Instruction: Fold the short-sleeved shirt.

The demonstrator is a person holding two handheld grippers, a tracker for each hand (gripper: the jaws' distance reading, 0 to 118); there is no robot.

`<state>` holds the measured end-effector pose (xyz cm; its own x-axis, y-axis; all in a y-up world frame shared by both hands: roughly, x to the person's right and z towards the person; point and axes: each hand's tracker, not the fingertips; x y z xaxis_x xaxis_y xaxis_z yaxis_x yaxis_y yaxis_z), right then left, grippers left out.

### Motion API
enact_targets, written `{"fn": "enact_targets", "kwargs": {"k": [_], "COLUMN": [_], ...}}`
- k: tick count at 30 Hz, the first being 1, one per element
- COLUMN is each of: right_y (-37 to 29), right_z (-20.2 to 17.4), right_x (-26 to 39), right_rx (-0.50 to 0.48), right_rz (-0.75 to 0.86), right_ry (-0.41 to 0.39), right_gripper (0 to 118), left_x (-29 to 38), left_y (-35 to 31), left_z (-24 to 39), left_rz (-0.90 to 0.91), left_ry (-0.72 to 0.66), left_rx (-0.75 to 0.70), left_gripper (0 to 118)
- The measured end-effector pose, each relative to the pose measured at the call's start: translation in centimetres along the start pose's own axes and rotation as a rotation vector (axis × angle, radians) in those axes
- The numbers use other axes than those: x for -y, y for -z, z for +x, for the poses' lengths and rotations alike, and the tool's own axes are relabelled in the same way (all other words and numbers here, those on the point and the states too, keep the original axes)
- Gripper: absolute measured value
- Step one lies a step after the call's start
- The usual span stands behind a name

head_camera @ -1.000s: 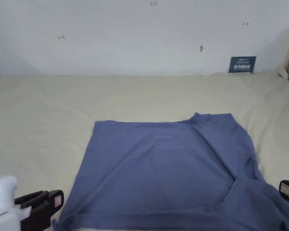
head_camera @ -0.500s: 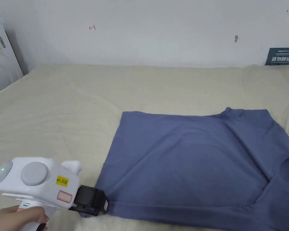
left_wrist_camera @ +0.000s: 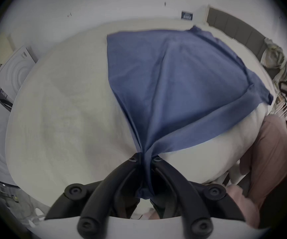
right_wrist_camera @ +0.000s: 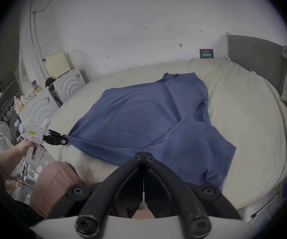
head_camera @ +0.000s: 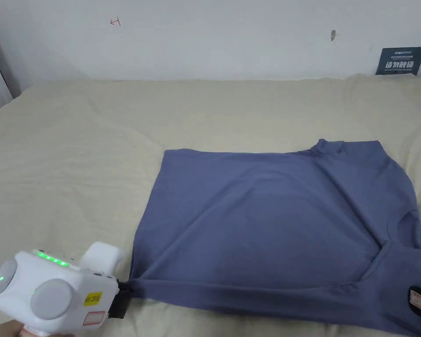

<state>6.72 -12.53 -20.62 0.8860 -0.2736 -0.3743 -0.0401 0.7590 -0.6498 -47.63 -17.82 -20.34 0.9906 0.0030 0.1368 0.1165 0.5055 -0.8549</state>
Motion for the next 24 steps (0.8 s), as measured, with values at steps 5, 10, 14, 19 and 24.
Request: {"fn": "enact_targets", "kwargs": {"k": [5, 10, 14, 19, 24], "right_y": [-1.3, -1.1, 0.9, 3.0, 3.8], "right_z": [3.0, 8.6, 11.8, 10.3, 8.5], "right_x": [-1.0, -1.8, -1.0, -0.3, 1.3], "right_rx": [0.068, 0.149, 0.232, 0.22, 0.258], "right_rz": [0.038, -0.1, -0.312, -0.381, -0.38], "right_ry": [0.025, 0.132, 0.151, -0.002, -0.103], "right_gripper": [0, 28, 107, 106, 4], "left_x": [-0.3, -0.8, -1.1, -0.9, -0.9], "left_y": [-1.5, -2.0, -2.8, -2.6, -2.5], "left_z": [2.1, 2.6, 2.5, 2.2, 2.1], "left_rz": [0.038, 0.047, 0.064, 0.061, 0.04], "left_ry": [-0.045, -0.107, -0.164, -0.189, -0.199], "left_rx": [-0.012, 0.001, 0.032, 0.047, 0.038], "left_gripper": [7, 7, 7, 7, 7]}}
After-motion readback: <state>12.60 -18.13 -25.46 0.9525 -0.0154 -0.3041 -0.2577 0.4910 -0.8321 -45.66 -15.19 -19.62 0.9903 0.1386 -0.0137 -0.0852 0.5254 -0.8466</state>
